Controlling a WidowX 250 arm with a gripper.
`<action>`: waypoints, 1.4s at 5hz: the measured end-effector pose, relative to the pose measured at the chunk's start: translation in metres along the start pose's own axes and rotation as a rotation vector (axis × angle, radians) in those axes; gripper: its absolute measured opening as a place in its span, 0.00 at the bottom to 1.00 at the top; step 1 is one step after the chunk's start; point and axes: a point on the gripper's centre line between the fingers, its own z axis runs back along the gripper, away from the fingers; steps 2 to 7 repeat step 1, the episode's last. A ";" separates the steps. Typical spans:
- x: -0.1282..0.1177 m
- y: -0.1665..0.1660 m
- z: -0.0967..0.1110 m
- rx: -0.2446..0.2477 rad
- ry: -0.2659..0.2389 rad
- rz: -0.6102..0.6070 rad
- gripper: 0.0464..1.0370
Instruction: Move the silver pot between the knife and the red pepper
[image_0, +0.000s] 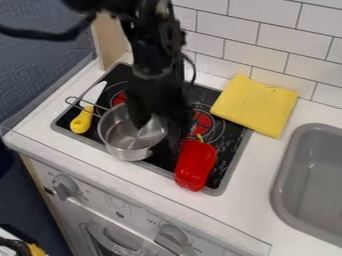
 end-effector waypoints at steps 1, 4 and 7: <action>0.000 -0.003 0.007 -0.025 0.016 0.007 0.97; 0.000 -0.003 0.007 -0.025 0.016 0.007 0.97; 0.000 -0.003 0.007 -0.025 0.016 0.007 0.97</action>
